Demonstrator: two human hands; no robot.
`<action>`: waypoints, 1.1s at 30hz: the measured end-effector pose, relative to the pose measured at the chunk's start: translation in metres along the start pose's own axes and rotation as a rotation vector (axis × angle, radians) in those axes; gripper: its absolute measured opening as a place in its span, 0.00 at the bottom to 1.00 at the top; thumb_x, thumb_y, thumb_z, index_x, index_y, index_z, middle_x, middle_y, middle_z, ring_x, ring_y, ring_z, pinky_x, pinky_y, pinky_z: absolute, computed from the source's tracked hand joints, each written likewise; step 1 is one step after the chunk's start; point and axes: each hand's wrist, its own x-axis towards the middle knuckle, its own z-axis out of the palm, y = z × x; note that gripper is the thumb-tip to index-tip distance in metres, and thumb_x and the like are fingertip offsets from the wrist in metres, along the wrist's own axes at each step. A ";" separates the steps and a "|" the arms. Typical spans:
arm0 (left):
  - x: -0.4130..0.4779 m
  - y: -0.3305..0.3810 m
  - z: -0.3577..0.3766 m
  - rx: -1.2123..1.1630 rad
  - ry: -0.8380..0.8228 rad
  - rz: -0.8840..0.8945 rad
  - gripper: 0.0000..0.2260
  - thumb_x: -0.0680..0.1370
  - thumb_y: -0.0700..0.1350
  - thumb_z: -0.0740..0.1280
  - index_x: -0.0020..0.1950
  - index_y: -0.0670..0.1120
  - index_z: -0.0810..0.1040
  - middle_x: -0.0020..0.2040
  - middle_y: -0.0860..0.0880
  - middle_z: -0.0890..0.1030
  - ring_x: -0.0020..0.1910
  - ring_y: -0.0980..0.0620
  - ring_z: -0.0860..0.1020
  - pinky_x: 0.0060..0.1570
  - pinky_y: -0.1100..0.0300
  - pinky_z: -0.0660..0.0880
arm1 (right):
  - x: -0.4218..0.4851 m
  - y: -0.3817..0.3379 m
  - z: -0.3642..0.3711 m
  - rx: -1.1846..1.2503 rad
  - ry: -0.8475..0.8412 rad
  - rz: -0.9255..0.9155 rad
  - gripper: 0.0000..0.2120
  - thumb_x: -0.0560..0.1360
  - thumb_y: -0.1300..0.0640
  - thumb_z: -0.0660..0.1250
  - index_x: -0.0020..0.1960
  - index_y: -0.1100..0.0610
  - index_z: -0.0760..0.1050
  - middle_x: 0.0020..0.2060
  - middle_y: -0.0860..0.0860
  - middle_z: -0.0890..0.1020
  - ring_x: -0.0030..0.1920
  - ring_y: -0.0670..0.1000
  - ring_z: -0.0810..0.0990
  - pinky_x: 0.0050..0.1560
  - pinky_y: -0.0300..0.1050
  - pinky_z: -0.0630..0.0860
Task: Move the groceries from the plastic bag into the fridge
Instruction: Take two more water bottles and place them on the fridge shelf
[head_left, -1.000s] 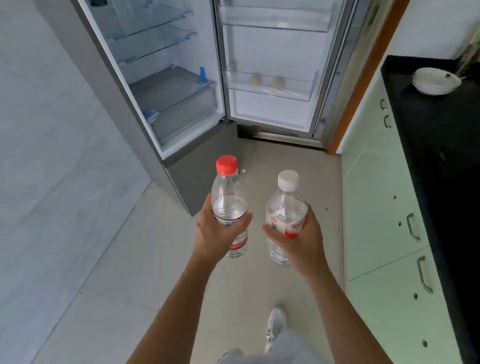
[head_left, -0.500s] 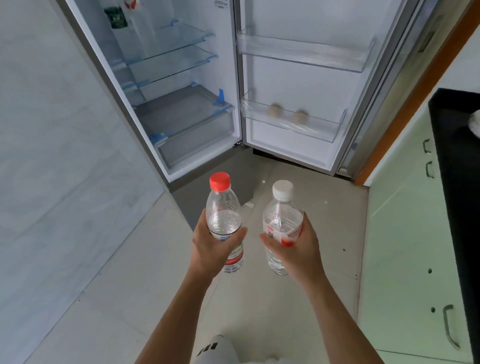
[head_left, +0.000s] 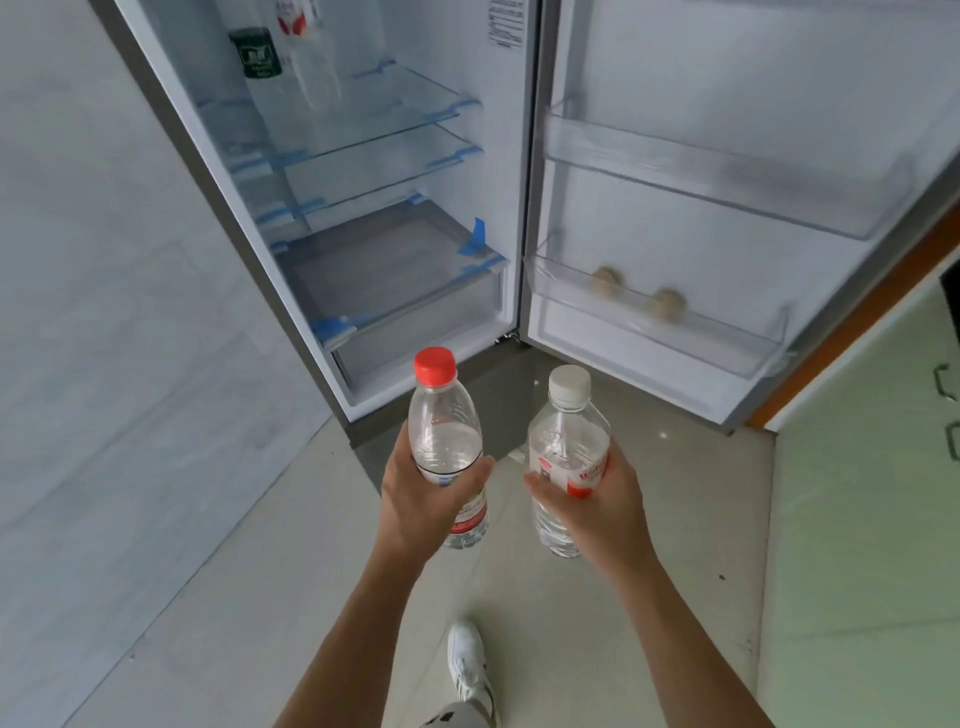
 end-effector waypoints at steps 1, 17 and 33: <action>0.017 -0.001 -0.003 -0.007 0.006 -0.004 0.25 0.61 0.60 0.75 0.54 0.53 0.77 0.44 0.56 0.83 0.44 0.57 0.83 0.44 0.61 0.80 | 0.014 -0.004 0.008 -0.005 -0.002 -0.002 0.27 0.62 0.51 0.80 0.59 0.47 0.76 0.47 0.43 0.85 0.48 0.45 0.84 0.50 0.39 0.78; 0.190 -0.015 -0.021 -0.083 0.020 0.007 0.25 0.62 0.62 0.74 0.56 0.59 0.73 0.46 0.58 0.82 0.47 0.58 0.82 0.43 0.67 0.77 | 0.176 -0.039 0.097 -0.059 -0.050 -0.024 0.31 0.59 0.46 0.80 0.60 0.47 0.76 0.48 0.42 0.85 0.49 0.43 0.84 0.53 0.43 0.80; 0.333 0.033 0.000 -0.044 0.336 0.008 0.22 0.62 0.61 0.74 0.53 0.58 0.74 0.44 0.57 0.81 0.46 0.55 0.82 0.42 0.67 0.76 | 0.369 -0.079 0.136 0.025 -0.336 -0.199 0.32 0.66 0.55 0.82 0.64 0.43 0.71 0.52 0.40 0.83 0.55 0.43 0.82 0.55 0.36 0.79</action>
